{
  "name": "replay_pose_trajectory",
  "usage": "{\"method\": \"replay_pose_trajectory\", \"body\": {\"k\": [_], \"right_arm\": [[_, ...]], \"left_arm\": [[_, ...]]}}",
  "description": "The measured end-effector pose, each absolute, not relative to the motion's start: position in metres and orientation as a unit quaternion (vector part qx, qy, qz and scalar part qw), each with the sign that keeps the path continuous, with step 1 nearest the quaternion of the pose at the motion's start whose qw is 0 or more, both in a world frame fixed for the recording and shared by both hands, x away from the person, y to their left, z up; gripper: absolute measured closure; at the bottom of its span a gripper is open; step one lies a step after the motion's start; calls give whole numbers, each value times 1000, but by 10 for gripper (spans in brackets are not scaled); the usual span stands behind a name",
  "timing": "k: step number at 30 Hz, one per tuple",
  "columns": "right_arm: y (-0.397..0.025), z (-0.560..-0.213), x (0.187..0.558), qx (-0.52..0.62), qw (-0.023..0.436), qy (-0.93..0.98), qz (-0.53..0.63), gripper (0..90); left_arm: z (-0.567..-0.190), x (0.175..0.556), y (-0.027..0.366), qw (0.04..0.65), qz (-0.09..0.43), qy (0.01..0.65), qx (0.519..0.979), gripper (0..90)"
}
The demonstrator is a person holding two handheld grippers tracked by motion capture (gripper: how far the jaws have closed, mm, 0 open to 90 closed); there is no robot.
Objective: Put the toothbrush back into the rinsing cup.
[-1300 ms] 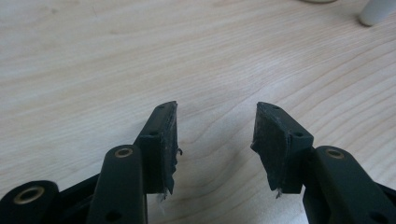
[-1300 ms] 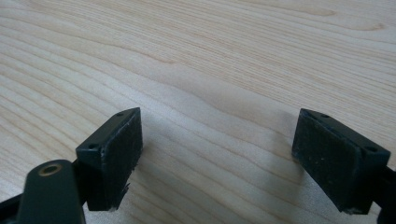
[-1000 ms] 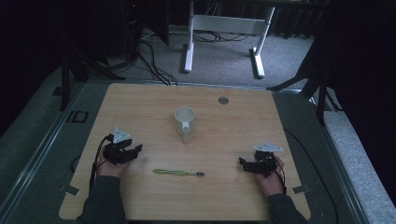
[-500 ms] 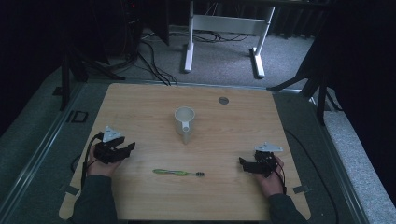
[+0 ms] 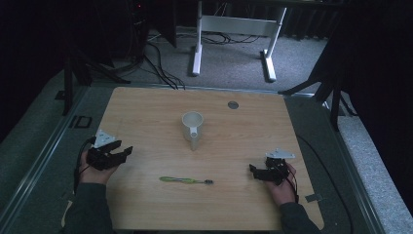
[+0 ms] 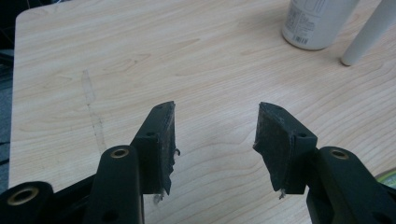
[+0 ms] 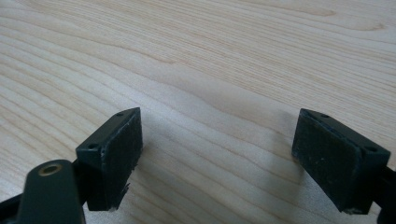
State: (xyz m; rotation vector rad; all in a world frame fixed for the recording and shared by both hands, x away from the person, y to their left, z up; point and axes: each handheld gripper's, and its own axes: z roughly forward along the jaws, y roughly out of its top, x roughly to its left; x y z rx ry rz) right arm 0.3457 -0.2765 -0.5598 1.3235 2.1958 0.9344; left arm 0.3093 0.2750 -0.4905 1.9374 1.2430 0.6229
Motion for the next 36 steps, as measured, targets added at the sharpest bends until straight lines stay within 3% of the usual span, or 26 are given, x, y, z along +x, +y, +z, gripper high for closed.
{"method": "replay_pose_trajectory", "body": {"k": [24,36], "right_arm": [[-276,-560,346,475,205,787,335,160],[-276,-560,346,475,205,787,335,159]], "left_arm": [[-456,319,251,365,239,405,804,489],[-447,327,235,360,219,362,831,543]]}}
